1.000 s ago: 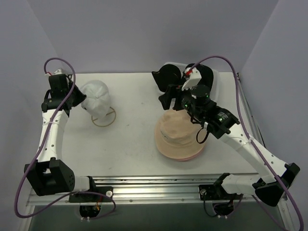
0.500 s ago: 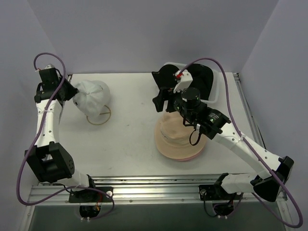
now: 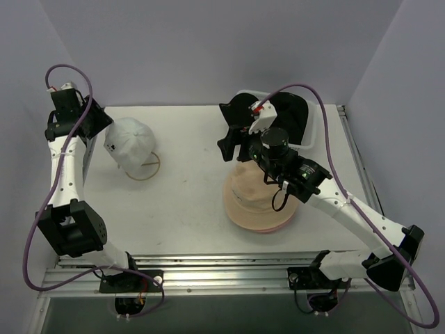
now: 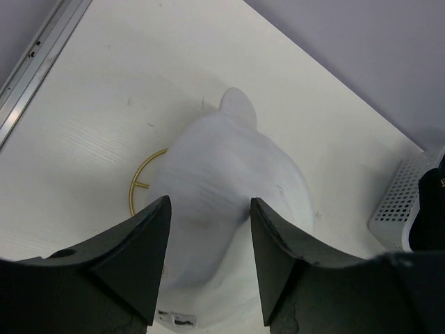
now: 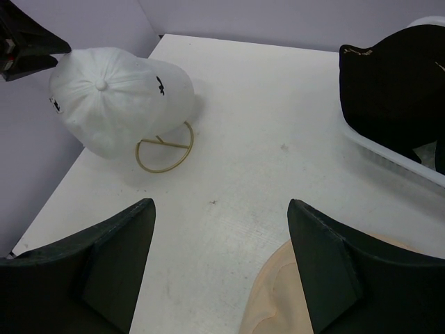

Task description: Stack the hats

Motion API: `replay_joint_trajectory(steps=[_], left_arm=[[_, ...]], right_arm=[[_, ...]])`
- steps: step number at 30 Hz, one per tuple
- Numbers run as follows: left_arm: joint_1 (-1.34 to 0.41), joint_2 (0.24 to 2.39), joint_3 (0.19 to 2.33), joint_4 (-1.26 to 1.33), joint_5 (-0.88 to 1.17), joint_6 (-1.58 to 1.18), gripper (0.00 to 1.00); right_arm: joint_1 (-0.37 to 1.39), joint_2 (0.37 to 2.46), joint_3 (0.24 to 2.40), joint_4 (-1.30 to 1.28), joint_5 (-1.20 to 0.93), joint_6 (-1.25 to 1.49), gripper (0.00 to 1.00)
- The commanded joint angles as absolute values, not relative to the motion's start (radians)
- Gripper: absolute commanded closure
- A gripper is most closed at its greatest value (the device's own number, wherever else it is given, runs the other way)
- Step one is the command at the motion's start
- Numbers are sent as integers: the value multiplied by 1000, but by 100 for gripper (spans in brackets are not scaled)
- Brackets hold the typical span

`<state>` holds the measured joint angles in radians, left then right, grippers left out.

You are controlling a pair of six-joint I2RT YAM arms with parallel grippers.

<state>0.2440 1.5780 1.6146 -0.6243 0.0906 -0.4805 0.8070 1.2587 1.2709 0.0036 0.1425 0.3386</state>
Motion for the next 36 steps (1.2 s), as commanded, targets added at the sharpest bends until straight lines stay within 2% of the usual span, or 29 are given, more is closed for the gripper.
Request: replay_joint_trajectory(steps=[1,6,10,11,15,23,29,34,35,36], left_arm=[[249,1655,1686,-630,117,-416,42],[250,1716,1733,-641,143,-396,48],[250,1749,1740,-643,137,-403,57],[250,1753,1740,-641,143,-406,68],[250,1746,1703,-588,190,-446,80],[155,1698,1562,-460,213,-535,80],[72,1752,1565,-437,181,-566,80],[-78,1773,1609,-425,121,-565,80],[-90,1781,1626,-451,94,-565,80],[-94,1779,1650,-465,83,-561,74]], right_arm=[[818,1258,1262,66,164,333,27],[825,1267,1264,67,179,325,27],[828,1272,1264,71,184,322,27],[830,1272,1262,71,186,322,27],[831,1272,1259,68,195,316,27],[834,1250,1252,51,213,307,27],[833,1218,1241,31,242,298,27],[833,1200,1235,21,256,295,27],[833,1198,1235,21,258,295,27],[833,1197,1232,21,256,295,27]])
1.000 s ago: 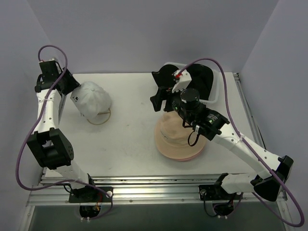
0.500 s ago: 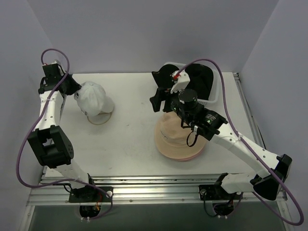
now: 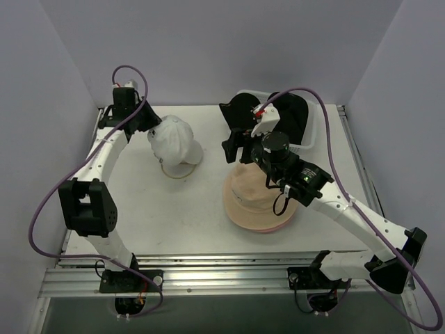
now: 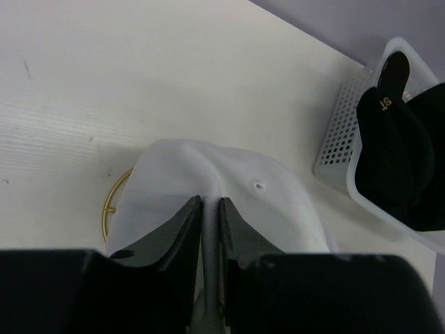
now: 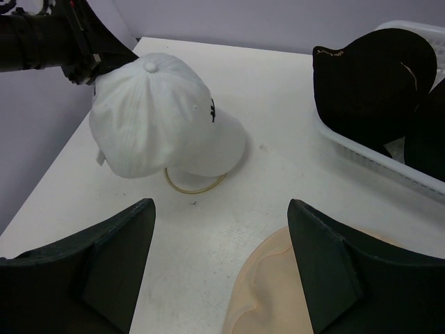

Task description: Stack the hats

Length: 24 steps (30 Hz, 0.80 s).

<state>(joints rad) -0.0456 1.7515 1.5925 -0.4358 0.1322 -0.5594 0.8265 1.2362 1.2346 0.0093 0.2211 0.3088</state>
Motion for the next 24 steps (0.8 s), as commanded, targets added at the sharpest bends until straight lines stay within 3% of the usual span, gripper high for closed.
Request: replay_joint_trajectory(steps=[1,5,8,11,16,21,24], left_arm=[[-87,1775,1654,-478,69,-561,70],[26,1715,1651,-482,124,-583,58],[109,1662,1647,-483,187,-588,43],[146,1614,1651,-526,176,-554,37],[150,1549,1568,-519,166,-541,33],[71,1376,1257,-316,221,-598,33],[-6,1327,1184,-269,180,-607,33]], right_arm=[[833,1197,1230,20,258,293,27],[833,1201,1241,6,256,287,27],[833,1198,1247,15,256,285,27],[833,1198,1264,6,250,287,27],[834,1195,1262,9,241,291,27],[836,1206,1264,3,236,295,27],[842,1207,1262,3,239,293,27]])
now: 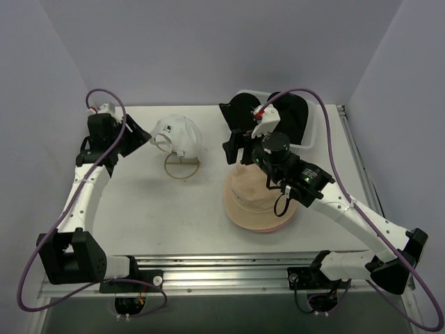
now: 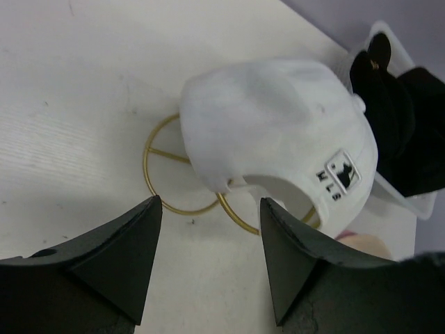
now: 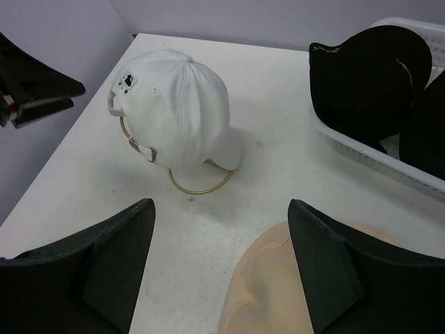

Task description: Stack the hats

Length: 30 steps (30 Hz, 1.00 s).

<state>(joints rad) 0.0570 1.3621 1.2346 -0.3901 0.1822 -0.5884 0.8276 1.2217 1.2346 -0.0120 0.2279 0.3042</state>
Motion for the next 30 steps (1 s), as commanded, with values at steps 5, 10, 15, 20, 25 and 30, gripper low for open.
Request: replay_joint_trajectory(steps=[5,10,15,20,25,30], left_arm=[[-132,1269,1108,-229,55,-647,31],[-179,1273,1040,-137,9,-698,28],[-183,1319,1029,-62,-25,-707,27],[-181,1357,1066,-78,-41,-689,27],[-181,1408,1078,-107,-48,-689,28],[-172,1411,1071,-117,-66,-666,41]], right_arm=[[847,1186,1247,-26,253,298,27],[850,1163,1236,-32,259,302,27],[851,1147,1221,-26,258,304,27],[851,1160,1226,-31,265,295,27],[853,1164,1212,-17,273,295,27],[853,1164,1203,-17,278,296,27]])
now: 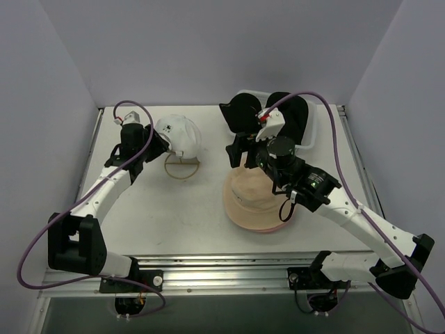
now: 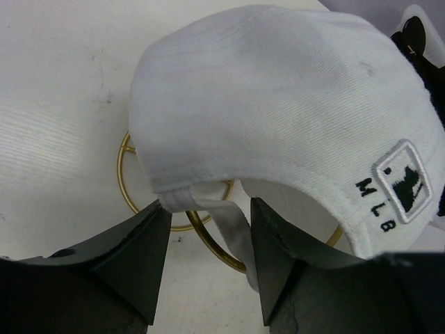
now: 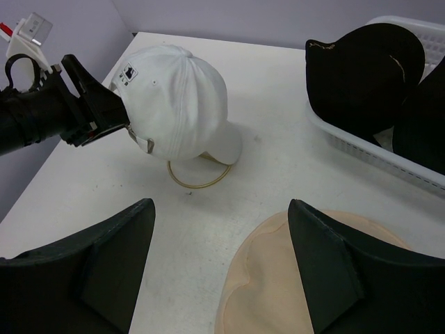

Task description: Stack the hats

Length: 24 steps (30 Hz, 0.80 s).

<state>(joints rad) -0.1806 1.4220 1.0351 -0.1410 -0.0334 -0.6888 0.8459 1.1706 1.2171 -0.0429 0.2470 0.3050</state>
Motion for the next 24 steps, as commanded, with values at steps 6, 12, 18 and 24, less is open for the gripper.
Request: replay_joint_trajectory(steps=[6,12,18,24], left_arm=[[-166,1362,1086,-155,-86,-630,44],[-144,1367,1121,-199,-89,-607,56],[-124,1399,1132,-199,-57,-601,85],[-121,1411,1141,-209,-54,-589,98]], right_arm=[[853,1184,1192,-11,270,302,27],[856,1209,1209,-12,262,304,27],[856,1201,1201,-12,279,296,27],[856,1198,1193,-11,287,293,27]])
